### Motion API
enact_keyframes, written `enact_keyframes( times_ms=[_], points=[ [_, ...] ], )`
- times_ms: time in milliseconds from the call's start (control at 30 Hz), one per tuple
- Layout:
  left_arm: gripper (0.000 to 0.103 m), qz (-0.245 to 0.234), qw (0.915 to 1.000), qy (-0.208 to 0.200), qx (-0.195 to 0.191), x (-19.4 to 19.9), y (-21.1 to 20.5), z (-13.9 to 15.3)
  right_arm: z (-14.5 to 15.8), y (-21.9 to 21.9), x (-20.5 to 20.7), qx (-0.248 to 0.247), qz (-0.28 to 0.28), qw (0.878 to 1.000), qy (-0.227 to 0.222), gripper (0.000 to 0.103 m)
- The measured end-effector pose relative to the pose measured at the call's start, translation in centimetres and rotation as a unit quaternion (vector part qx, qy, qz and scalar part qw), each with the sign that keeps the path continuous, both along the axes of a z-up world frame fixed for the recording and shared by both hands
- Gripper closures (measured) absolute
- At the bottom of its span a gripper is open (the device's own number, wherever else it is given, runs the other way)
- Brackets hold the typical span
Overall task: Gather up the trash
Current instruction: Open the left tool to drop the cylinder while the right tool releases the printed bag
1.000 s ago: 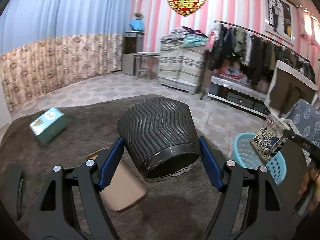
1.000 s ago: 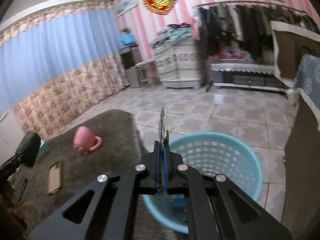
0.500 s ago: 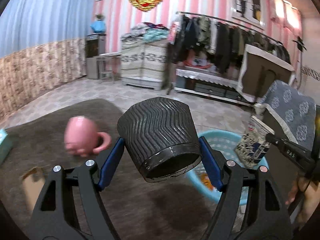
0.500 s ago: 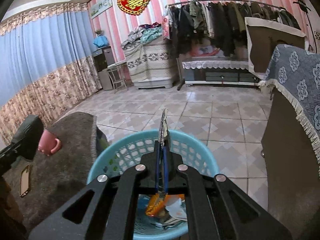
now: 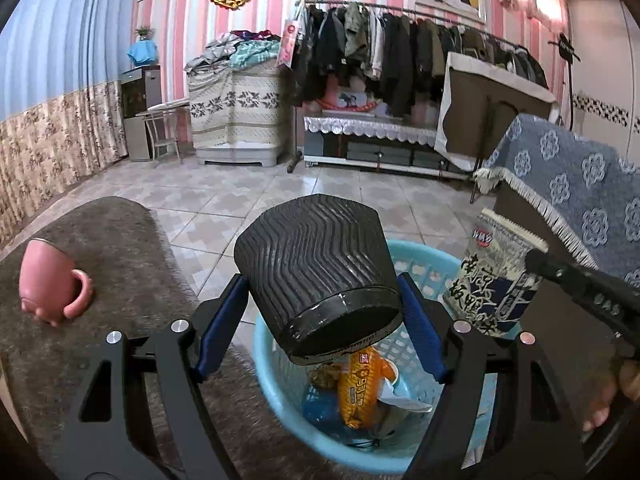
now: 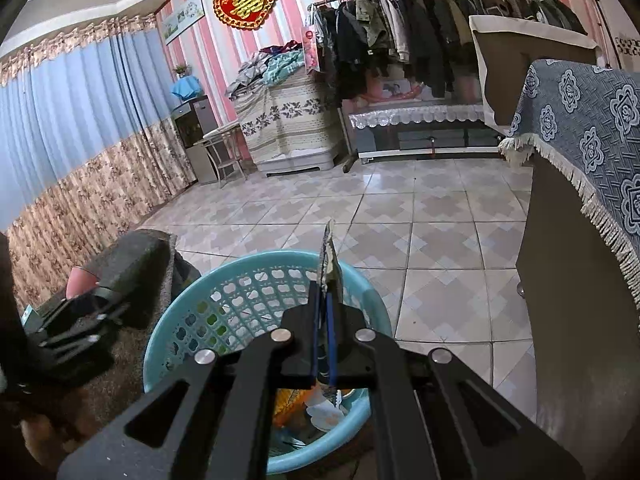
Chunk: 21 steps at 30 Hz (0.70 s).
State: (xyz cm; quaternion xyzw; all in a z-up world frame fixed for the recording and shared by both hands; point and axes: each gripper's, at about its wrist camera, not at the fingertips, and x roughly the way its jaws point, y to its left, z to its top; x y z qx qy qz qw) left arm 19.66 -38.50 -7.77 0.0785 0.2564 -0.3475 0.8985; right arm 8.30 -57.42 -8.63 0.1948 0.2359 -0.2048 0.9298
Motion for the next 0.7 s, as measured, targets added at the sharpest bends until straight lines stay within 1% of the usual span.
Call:
enact_keyframes(
  times_ms=[133, 233, 300, 467, 600, 633, 667, 700],
  points=[
    [0.028, -0.004, 0.9999, 0.009, 0.005, 0.8, -1.2, -0.8, -0.2, 0.0, -0.1, 0.012, 0.003, 1.000, -0.005, 0.099],
    [0.020, 0.006, 0.9999, 0.014, 0.003, 1.2, -1.3, -0.9, -0.2, 0.1, 0.2, 0.012, 0.005, 1.000, -0.003, 0.099],
    [0.015, 0.015, 0.9999, 0.008, -0.001, 1.2, -0.9, -0.5, -0.4, 0.2, 0.5, 0.010, 0.008, 1.000, 0.000, 0.099],
    [0.006, 0.061, 0.9980, -0.011, -0.011, 1.3, 1.9, 1.1, -0.4, 1.3, 1.6, -0.004, 0.017, 1.000, 0.007, 0.099],
    [0.006, 0.094, 0.9952, -0.018, -0.021, 1.2, 4.5, 2.5, -0.7, 2.8, 3.2, -0.025, 0.018, 0.999, 0.021, 0.097],
    [0.006, 0.108, 0.9936, -0.025, -0.021, 1.1, 5.4, 3.1, -0.7, 3.0, 3.5, -0.029, 0.016, 0.999, 0.027, 0.094],
    [0.006, 0.119, 0.9922, -0.030, -0.022, 1.0, 6.2, 3.6, -0.9, 3.4, 3.8, -0.032, 0.018, 0.999, 0.033, 0.077],
    [0.006, 0.129, 0.9908, -0.035, -0.024, 0.8, 6.8, 4.0, -1.0, 3.7, 4.1, -0.035, 0.018, 0.999, 0.035, 0.048]
  ],
)
